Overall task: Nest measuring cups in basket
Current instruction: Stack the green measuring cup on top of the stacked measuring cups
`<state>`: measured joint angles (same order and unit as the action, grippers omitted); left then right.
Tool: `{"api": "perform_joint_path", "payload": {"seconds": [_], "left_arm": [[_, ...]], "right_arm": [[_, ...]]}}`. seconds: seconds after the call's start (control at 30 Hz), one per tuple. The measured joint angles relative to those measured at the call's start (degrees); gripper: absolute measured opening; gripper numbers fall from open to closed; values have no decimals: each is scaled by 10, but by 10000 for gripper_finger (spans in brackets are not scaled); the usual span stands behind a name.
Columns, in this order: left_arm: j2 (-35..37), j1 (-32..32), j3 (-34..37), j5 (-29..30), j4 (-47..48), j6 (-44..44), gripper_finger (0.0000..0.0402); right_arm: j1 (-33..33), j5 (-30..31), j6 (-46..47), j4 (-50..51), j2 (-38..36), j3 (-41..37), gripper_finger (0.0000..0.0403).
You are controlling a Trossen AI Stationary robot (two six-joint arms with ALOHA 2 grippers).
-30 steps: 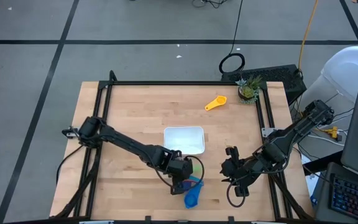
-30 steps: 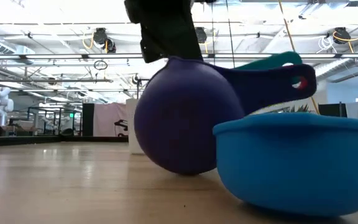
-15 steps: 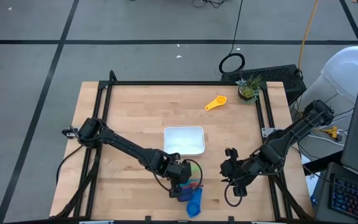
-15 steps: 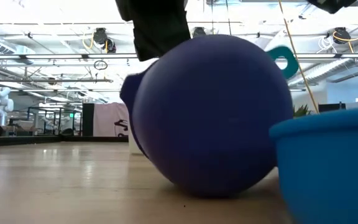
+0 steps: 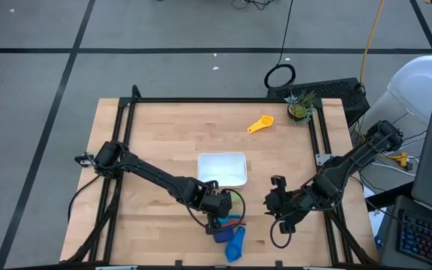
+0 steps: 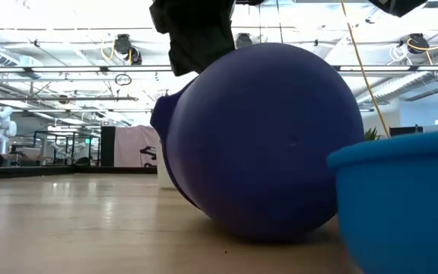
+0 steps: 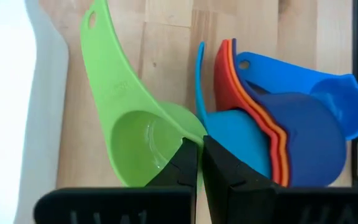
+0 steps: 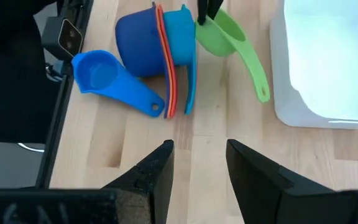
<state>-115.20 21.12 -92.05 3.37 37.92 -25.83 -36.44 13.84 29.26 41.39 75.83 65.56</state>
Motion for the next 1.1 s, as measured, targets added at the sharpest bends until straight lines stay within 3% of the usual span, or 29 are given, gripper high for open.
{"api": "perform_joint_path", "payload": {"seconds": [0.37,0.63,0.83,1.1], "left_arm": [[16,-17,-1,12,-61,87,6],[16,-48,-1,-5,-154,170,6],[10,-121,-1,-61,-194,191,6],[-26,-164,-1,-83,-241,207,6]], "right_arm": [[1,15,0,9,0,0,138],[6,87,5,20,0,0,138],[12,96,82,120,0,0,138],[4,102,216,295,-16,0,138]]}}
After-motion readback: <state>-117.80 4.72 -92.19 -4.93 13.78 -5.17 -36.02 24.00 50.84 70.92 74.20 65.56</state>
